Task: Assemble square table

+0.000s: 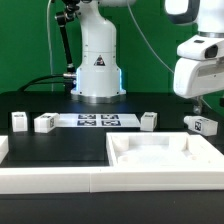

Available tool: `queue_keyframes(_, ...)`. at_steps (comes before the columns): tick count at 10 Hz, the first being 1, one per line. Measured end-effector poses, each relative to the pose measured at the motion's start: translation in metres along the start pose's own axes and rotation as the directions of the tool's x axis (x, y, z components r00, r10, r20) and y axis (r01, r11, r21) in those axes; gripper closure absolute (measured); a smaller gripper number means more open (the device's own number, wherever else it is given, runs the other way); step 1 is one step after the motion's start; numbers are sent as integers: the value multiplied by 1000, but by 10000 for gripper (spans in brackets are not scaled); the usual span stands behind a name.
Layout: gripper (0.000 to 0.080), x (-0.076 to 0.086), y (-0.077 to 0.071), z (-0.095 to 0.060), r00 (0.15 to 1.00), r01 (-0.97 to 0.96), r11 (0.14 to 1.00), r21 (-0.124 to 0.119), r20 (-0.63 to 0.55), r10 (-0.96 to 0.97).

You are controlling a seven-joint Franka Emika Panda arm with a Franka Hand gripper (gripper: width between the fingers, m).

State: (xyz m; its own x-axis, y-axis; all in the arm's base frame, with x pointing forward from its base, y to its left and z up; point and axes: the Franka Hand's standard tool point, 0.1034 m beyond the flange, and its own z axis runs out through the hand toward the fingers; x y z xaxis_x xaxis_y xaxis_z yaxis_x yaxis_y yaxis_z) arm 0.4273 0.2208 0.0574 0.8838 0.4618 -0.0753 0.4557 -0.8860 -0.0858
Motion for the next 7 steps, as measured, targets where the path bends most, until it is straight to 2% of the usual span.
queue_keyframes(2, 150, -7, 2, 2, 996, 1, 1000, 2, 93, -1)
queue_keyframes(7, 150, -13, 1, 6, 911, -9, 999, 34, 413, -6)
